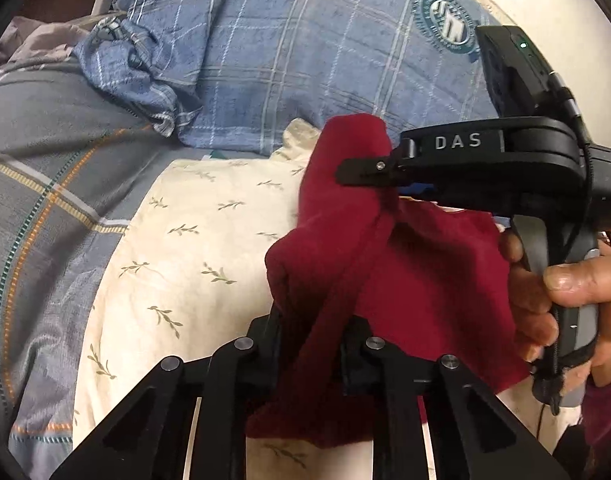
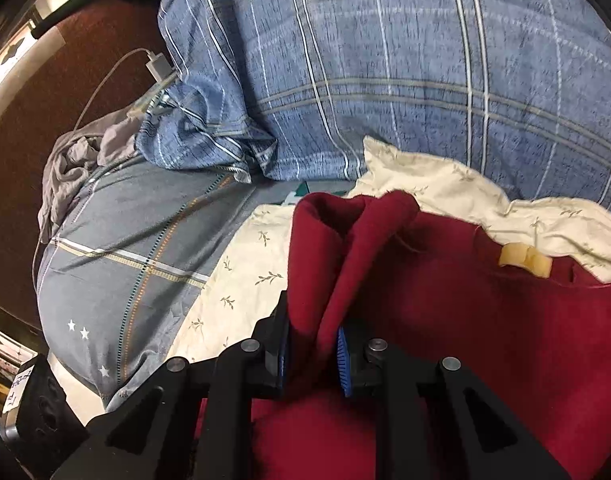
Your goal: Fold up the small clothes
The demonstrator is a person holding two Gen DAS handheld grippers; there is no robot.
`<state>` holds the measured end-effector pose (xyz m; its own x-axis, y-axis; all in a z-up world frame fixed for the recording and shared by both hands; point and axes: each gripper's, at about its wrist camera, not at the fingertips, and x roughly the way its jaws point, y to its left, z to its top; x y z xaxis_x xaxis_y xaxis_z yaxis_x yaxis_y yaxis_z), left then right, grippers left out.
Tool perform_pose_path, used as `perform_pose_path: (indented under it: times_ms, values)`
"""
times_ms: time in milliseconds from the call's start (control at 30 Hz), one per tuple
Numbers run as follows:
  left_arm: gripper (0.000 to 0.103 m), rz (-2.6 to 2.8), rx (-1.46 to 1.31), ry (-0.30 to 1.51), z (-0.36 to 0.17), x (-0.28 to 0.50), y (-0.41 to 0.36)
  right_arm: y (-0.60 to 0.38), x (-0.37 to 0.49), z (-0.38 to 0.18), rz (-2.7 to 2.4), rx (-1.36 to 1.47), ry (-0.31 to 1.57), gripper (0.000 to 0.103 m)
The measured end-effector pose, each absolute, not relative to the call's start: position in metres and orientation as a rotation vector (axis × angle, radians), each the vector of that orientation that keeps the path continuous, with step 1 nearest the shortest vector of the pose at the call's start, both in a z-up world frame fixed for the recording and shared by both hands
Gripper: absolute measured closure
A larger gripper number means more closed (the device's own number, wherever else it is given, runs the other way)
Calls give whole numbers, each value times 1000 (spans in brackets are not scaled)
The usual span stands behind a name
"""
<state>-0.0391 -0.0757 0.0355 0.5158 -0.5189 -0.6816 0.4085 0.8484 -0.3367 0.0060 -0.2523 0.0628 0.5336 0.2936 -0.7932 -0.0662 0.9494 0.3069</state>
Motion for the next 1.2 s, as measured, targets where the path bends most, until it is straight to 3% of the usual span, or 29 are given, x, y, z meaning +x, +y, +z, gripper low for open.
perform_pose_path:
  times_ms: [300,533,867,967,1067,1200]
  values:
    - [86,-653,-58,832,86,-70,-117,-288,-22,111,185,199,928,84]
    - [87,-775,52,824,112,-97,-193,-352,-54,133,91,200,892,84]
    - [87,-889,134,888,88,-121,-295,-460,-96,113,-84,252,891,84]
    - [81,-916,109,938,69,-119,-307,-482,-94,83,-134,308,929,84]
    - [60,-991,21,981,64,-113,-304,-494,-87,54,-134,375,963,84]
    - [53,-1030,36,953,88,-121,-275,-505,-96,56,-112,489,926,75]
